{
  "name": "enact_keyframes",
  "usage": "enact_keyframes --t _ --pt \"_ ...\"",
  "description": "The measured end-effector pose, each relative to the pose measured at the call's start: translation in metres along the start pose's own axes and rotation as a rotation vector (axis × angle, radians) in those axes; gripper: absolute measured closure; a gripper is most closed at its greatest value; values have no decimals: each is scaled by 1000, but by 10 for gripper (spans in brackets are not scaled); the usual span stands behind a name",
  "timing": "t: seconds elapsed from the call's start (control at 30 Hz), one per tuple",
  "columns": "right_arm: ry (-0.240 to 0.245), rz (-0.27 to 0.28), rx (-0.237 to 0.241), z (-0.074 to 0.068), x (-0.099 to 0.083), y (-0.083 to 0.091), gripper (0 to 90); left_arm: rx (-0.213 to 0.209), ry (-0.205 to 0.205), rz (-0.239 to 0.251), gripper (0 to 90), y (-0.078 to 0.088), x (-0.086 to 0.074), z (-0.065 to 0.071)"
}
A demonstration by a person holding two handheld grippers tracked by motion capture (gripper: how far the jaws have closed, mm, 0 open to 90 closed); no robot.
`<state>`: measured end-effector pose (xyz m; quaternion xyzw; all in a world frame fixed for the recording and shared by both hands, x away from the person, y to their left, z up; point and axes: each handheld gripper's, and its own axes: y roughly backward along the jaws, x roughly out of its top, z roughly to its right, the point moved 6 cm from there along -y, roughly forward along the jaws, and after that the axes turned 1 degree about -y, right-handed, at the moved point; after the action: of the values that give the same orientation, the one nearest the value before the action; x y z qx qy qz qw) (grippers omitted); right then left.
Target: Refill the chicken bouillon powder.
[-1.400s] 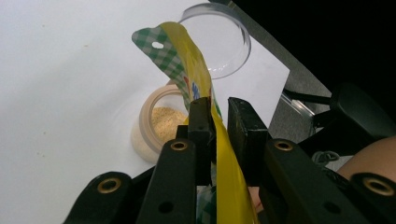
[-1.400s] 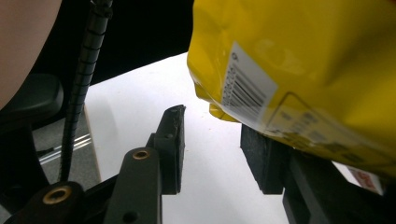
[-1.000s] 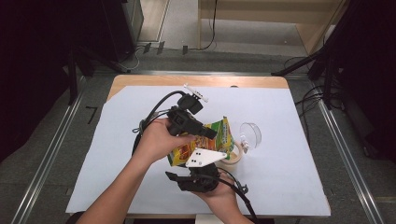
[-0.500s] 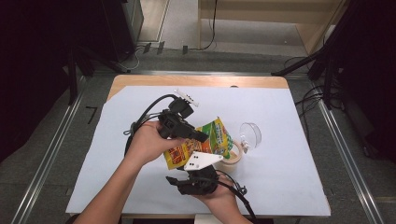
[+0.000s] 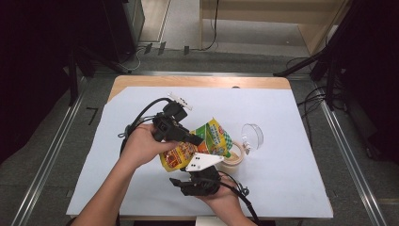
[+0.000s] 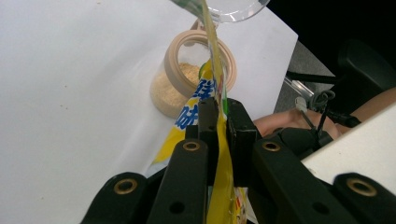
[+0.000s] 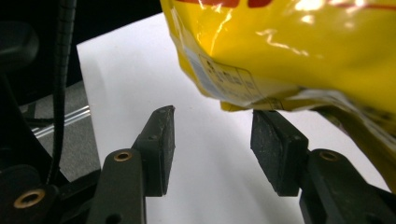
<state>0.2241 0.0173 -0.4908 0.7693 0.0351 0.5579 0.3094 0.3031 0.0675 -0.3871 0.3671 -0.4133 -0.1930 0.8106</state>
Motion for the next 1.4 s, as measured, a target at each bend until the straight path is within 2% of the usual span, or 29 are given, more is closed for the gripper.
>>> enact_keyframes --t 0.13,0.33,0.47,0.7,0.83,1.13,1.17,1.3,1.4 --pt "-2 -10 6 4 -4 -2 525 -5 4 -12 867 -1 -4 -3" --pt "26 -15 -6 7 -5 -3 544 -15 -1 -12 860 -5 -5 -4" --pt "25 -19 2 6 -6 -4 549 -11 -9 -32 851 -9 -6 -5" --pt "32 -27 1 7 -7 -4 552 -12 -22 -31 856 -11 -7 -6" --pt "40 -29 -3 6 -7 -4 550 -11 -14 -41 873 -9 -9 -7" --pt "48 -23 -3 5 -7 -4 539 -35 -25 -22 890 -2 -13 -11" --pt "46 -22 -1 4 -7 -4 538 -32 -25 -16 890 -2 -13 -11" --pt "43 -16 -4 6 -6 -3 536 -65 -41 13 892 4 -12 -11" --pt "40 -11 -7 7 -5 -2 535 -65 -50 25 892 6 -11 -11"
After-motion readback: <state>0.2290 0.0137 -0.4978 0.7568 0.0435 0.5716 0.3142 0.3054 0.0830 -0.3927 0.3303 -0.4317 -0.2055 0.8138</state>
